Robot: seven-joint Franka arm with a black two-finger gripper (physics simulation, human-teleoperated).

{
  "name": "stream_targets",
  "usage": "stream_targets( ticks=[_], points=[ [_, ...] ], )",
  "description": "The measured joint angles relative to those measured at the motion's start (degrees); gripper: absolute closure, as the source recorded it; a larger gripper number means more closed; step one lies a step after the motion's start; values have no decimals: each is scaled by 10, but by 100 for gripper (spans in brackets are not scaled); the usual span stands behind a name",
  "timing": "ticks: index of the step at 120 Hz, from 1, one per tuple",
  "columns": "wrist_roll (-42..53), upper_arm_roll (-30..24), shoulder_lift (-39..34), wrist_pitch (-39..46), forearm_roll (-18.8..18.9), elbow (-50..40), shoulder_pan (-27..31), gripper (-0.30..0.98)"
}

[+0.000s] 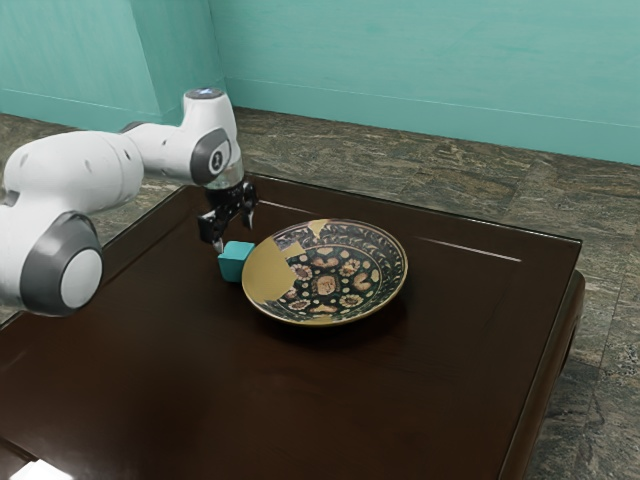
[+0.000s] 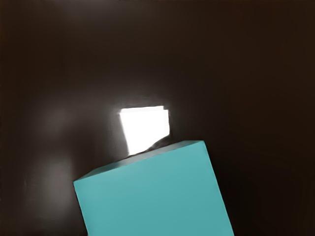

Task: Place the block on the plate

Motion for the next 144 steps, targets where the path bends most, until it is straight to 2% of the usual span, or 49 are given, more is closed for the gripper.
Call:
stream_targets(
  ticks=[35, 47, 67, 99, 133, 144],
  points=[
    [-159, 3, 28, 7, 3, 14, 3, 0],
    [-197, -8, 36, 8, 5, 16, 20, 0],
    [-240, -31, 49, 7, 26, 19, 37, 0],
    [-281, -46, 57, 8, 38, 25, 41, 1],
    [-304, -49, 56, 5, 42, 26, 46, 22],
    [-308, -49, 55, 3, 42, 25, 48, 26]
  ],
)
